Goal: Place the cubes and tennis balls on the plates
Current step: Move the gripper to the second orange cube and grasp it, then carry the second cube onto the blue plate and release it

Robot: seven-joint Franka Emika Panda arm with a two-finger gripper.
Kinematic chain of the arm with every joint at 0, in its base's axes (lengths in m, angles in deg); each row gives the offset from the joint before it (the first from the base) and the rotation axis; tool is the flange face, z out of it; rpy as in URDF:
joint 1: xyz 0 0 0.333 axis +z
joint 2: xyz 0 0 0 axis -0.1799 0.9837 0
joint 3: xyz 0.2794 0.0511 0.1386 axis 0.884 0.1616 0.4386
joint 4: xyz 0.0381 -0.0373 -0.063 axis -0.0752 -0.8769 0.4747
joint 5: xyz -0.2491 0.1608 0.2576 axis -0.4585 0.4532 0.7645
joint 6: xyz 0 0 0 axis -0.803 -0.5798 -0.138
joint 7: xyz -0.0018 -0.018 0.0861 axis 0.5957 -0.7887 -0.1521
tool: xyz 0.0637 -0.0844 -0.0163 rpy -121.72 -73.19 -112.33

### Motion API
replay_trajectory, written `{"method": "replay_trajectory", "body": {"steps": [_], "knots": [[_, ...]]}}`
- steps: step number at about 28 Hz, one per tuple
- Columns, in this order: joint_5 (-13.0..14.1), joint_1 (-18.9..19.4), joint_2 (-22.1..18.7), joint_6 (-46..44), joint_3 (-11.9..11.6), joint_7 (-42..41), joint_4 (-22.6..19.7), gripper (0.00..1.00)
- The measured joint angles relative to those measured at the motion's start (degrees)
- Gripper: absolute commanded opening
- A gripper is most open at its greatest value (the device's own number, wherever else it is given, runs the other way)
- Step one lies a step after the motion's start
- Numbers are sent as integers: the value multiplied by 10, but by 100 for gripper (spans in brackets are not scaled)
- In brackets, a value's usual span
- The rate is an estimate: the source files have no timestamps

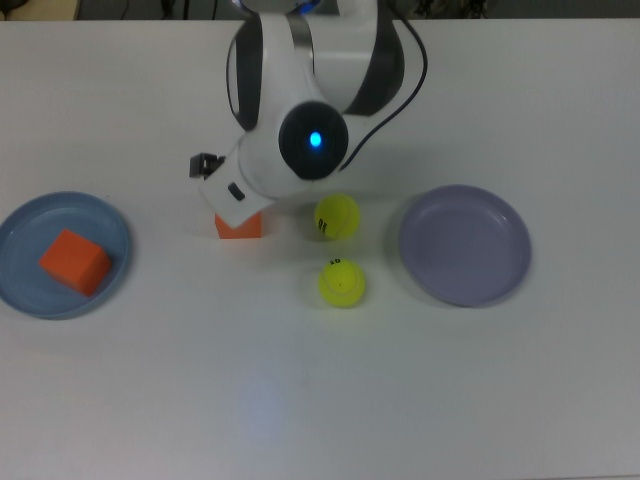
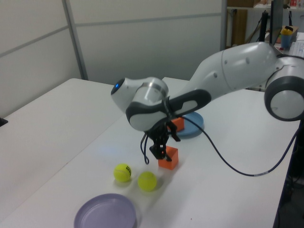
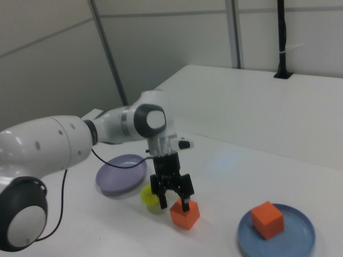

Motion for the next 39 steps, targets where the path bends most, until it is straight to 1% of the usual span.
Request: {"method": "replay_trajectory", "body": {"steps": [4,5,6,7,8,9,12,17,19,22,25,28,30,31,32,33,34,39], "knots": [[-12,0,27,34,-3,7,0,100],[-18,-1,34,42,-4,9,0,96],[-22,-2,37,46,-4,10,0,76],[-25,-2,40,49,-4,11,0,51],[-27,-3,42,52,-4,11,0,32],[-29,-3,44,54,-4,11,0,1],[-29,-5,44,59,-5,11,2,0],[-29,-10,42,65,-10,13,17,0],[-29,-25,37,65,-14,13,30,0],[-29,-51,27,65,-16,2,40,0],[-29,-91,17,65,-16,-25,42,0],[-29,-127,14,65,-16,-43,42,0],[-29,-141,15,65,-16,-50,41,1],[-30,-146,15,65,-16,-53,40,6],[-31,-151,16,65,-16,-56,39,30],[-32,-156,17,65,-16,-58,39,58],[-33,-158,17,65,-16,-59,38,100],[-32,-167,20,72,-16,-59,37,100]]}}
